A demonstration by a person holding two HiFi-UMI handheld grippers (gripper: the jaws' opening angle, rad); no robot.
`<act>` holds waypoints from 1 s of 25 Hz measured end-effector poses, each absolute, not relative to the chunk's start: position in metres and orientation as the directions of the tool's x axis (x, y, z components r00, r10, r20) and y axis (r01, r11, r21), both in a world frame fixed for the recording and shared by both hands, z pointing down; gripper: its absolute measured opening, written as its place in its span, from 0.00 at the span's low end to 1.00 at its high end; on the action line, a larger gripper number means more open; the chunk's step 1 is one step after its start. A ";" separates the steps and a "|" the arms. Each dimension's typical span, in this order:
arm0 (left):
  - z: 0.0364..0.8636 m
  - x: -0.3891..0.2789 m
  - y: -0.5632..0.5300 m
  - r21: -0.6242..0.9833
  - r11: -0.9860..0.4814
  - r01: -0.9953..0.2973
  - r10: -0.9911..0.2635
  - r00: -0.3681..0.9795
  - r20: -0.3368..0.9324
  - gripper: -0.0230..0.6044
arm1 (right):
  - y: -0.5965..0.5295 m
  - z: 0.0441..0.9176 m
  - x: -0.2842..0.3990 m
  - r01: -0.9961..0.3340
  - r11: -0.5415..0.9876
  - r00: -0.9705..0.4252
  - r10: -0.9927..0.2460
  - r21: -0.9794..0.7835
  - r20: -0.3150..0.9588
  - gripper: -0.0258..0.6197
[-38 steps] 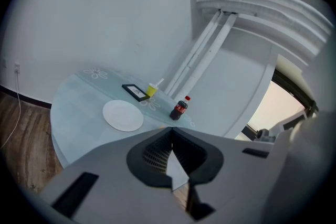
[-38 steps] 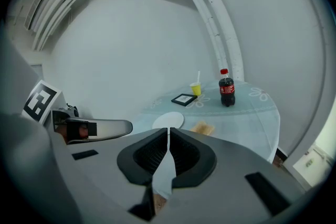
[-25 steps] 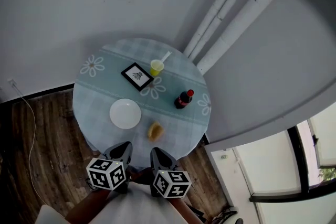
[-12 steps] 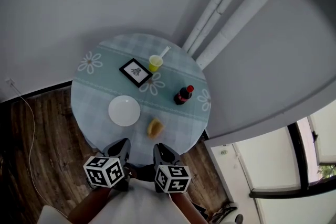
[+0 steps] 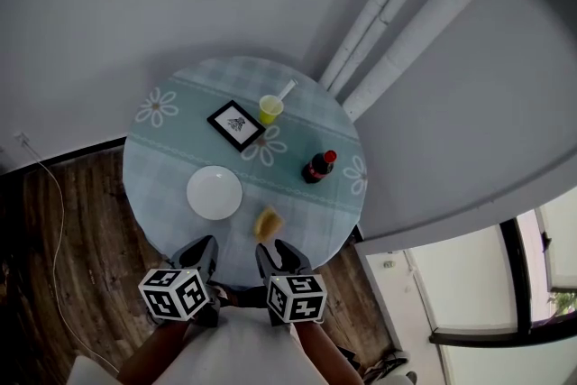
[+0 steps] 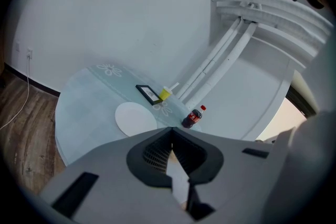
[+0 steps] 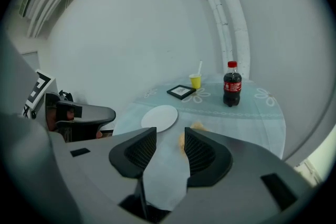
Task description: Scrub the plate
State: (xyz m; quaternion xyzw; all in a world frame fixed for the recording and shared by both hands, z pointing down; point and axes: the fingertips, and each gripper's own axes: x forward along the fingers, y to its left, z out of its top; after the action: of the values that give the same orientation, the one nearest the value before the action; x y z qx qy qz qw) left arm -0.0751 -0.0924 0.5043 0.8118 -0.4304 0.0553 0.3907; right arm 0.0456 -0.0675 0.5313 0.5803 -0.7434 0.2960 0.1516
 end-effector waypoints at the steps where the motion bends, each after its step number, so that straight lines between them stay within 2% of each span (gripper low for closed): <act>1: 0.505 -0.075 -0.093 0.587 -0.319 -0.744 -0.657 0.620 0.428 0.05 | -0.069 0.534 0.045 -0.952 0.157 -0.286 -0.767 -0.264 0.574 0.27; 13: 0.517 -0.098 -0.106 0.567 -0.207 -0.797 -0.700 0.526 0.484 0.05 | -0.098 0.568 0.040 -0.950 0.224 -0.312 -0.680 -0.217 0.664 0.31; 25: 0.522 -0.104 -0.114 0.547 -0.151 -0.823 -0.710 0.476 0.520 0.05 | -0.117 0.608 0.039 -0.964 0.225 -0.250 -0.595 -0.140 0.764 0.33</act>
State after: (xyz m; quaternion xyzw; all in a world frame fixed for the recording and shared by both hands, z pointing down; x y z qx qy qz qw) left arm -0.1035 -0.1141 0.5223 0.7554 -0.5074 0.0694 0.4088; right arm 0.0394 -0.1170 0.6075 0.5371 -0.7255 0.3143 0.2938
